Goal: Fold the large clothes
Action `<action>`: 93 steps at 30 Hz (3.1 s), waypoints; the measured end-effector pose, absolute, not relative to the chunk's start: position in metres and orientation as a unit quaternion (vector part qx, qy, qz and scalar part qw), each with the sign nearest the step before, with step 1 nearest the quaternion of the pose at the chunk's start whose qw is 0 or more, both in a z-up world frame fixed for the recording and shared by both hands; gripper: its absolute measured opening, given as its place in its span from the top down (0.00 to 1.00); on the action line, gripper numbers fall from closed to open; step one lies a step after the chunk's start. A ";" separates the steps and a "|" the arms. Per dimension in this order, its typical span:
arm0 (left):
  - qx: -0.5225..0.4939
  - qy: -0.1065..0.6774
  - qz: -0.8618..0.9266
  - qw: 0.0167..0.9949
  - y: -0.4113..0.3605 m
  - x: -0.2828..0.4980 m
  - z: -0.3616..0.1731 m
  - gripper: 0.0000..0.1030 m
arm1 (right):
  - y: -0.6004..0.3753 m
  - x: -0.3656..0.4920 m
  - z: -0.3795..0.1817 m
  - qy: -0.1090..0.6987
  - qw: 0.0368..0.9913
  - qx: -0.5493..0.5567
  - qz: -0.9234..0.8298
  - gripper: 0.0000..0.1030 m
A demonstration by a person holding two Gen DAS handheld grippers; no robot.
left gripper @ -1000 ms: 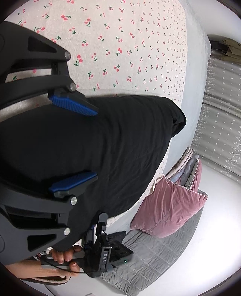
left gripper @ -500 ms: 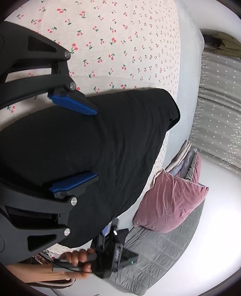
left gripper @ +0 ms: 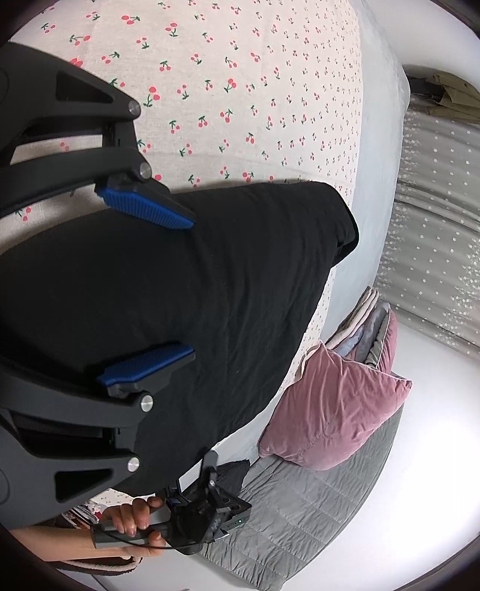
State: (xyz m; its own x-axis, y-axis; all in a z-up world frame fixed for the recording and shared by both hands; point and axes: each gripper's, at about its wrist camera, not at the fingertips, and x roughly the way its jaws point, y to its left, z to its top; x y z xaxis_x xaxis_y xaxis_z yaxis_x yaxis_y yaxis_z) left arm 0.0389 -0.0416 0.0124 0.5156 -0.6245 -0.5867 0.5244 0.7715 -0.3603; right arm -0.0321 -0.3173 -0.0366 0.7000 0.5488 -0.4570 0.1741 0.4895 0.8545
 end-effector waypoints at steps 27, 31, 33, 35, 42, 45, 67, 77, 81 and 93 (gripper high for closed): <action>-0.038 0.402 -0.290 0.868 -0.079 0.053 0.016 0.18 | -0.329 -0.050 -0.020 0.366 0.830 0.421 0.011 0.47; -0.069 0.424 -0.292 0.855 -0.065 0.052 0.015 0.18 | -0.342 -0.070 -0.017 0.336 0.821 0.461 0.025 0.38; -0.083 0.429 -0.291 0.851 -0.059 0.050 0.014 0.18 | -0.347 -0.082 -0.017 0.319 0.807 0.495 0.032 0.32; -0.093 0.435 -0.291 0.847 -0.056 0.049 0.013 0.18 | -0.352 -0.089 -0.029 0.316 0.783 0.534 0.047 0.31; -0.133 0.459 -0.292 0.828 -0.048 0.053 0.007 0.18 | -0.345 -0.105 -0.032 0.317 0.781 0.536 0.048 0.55; -0.138 0.459 -0.282 0.831 -0.043 0.053 0.009 0.18 | -0.334 -0.110 -0.017 0.312 0.796 0.514 0.073 0.71; -0.091 0.460 -0.262 0.843 -0.042 0.069 0.009 0.01 | -0.360 -0.095 -0.009 0.264 0.836 0.479 0.033 0.20; -0.165 0.568 -0.348 0.727 -0.055 0.108 -0.026 0.01 | -0.348 -0.021 -0.027 0.361 0.819 0.439 0.079 0.19; -0.217 0.606 -0.373 0.669 -0.052 0.118 -0.048 0.00 | -0.343 0.002 -0.055 0.407 0.786 0.454 0.098 0.19; -0.243 0.580 -0.402 0.665 -0.065 0.116 -0.051 0.01 | -0.333 0.029 -0.078 0.395 0.774 0.467 0.163 0.21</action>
